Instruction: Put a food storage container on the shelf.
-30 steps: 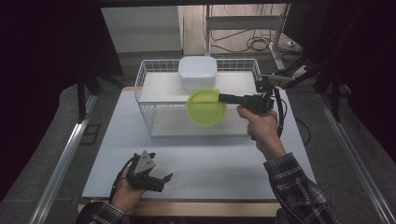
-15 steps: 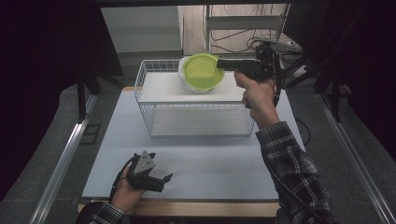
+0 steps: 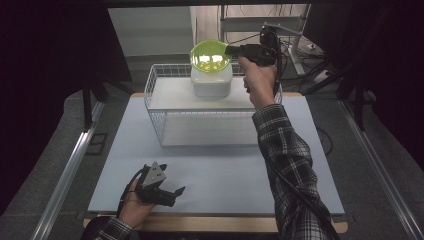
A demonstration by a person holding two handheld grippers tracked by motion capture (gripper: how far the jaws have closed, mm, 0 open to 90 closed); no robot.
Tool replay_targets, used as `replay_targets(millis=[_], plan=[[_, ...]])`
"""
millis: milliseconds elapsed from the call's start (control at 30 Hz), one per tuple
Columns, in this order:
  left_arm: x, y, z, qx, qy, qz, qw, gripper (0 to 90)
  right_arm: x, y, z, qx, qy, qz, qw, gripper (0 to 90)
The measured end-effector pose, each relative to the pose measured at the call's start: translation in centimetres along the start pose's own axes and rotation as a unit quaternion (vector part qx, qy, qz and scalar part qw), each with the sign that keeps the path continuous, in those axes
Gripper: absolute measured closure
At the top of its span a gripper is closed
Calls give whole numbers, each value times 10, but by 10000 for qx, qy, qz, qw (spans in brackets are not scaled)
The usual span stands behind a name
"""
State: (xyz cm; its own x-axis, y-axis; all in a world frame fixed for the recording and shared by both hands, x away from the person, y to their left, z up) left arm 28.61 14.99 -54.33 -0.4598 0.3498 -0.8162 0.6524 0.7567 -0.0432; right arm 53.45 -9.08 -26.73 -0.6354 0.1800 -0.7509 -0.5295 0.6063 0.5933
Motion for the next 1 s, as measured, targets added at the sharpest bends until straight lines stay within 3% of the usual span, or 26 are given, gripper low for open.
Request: replay_targets(millis=[100,167,333,567,800,867,900,1000], plan=[[0,0,-1,14,-8,1,10000,28,0,-6,7,151,6,82,9999,818],[0,0,-1,21,-18,-4,10000,28,-1,-11,10,123,-59,239,9996,815],[0,0,0,41,-7,2,10000,29,-2,-15,12,164,-91,306,9994,803],[1,-1,1,56,29,26,10000,29,-2,-17,15,376,-125,163,9991,725],[1,-2,1,84,47,38,9999,29,-1,-20,16,393,-61,88,9992,691],[1,-3,1,88,50,49,9999,29,0,-20,18,379,-34,69,9993,605],[1,-3,1,83,53,59,9999,29,0,-20,18,379,-34,69,9993,605],[1,-3,2,85,50,55,9999,30,0,-20,17,479,-48,-149,9987,496]])
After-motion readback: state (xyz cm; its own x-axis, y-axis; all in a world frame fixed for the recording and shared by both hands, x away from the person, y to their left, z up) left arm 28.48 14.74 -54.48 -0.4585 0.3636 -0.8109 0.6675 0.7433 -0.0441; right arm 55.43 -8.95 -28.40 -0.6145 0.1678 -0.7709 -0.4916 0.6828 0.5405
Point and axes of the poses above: each handheld gripper's, and its own axes: z roughly forward along the jaws, x roughly out of its underside, y roughly to its left, the point moved 5 cm from there along z, roughly forward along the jaws, and after that the axes turned 7 degrees about -z, right-handed, at the moved point
